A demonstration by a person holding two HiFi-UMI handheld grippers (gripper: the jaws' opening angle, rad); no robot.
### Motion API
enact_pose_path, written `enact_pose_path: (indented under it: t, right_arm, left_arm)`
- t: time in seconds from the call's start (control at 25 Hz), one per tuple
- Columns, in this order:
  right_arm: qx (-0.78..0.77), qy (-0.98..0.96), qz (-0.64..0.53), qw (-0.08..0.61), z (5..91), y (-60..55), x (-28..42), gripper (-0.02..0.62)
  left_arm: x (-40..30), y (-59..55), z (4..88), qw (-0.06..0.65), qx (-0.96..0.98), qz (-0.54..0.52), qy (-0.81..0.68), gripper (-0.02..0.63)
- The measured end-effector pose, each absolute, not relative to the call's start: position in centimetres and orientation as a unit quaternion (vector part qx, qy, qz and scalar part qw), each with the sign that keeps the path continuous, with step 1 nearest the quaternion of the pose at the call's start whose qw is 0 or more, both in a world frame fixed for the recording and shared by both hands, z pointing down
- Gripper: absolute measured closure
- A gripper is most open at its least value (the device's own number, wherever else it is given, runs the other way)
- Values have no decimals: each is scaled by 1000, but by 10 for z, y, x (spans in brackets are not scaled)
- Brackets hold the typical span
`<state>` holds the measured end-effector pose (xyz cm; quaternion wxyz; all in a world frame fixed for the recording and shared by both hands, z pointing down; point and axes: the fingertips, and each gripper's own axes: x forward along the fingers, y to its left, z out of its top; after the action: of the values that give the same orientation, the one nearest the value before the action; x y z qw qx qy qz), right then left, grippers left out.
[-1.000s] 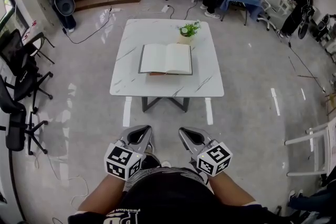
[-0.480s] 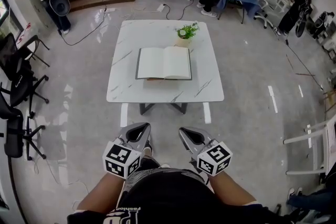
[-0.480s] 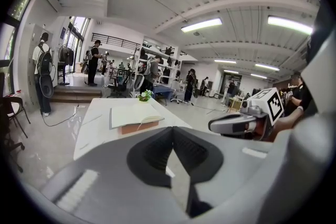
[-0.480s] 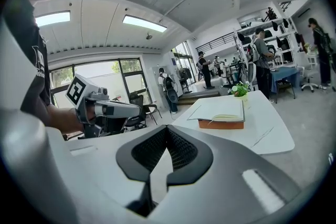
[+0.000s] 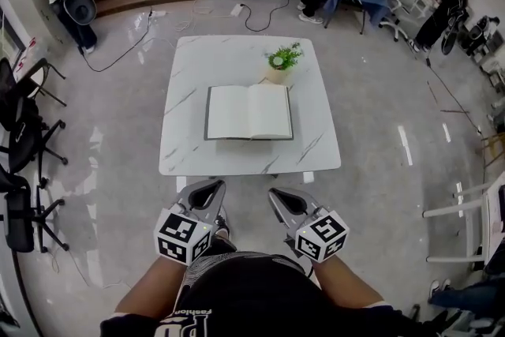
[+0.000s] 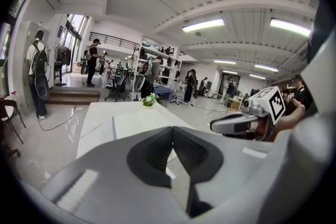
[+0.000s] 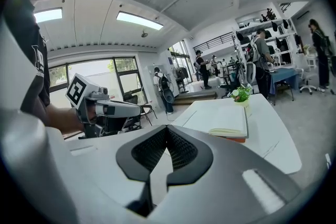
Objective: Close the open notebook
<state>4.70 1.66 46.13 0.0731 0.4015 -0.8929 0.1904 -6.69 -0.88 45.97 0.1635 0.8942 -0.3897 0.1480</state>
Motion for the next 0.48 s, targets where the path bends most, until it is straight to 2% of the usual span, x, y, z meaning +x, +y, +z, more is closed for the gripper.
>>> enact_pose_path:
  t: [0.48]
  right_arm:
    - [447, -871, 186, 76, 455, -87, 24, 595]
  left_arm:
    - [-91, -115, 457, 154, 912, 151, -348, 549]
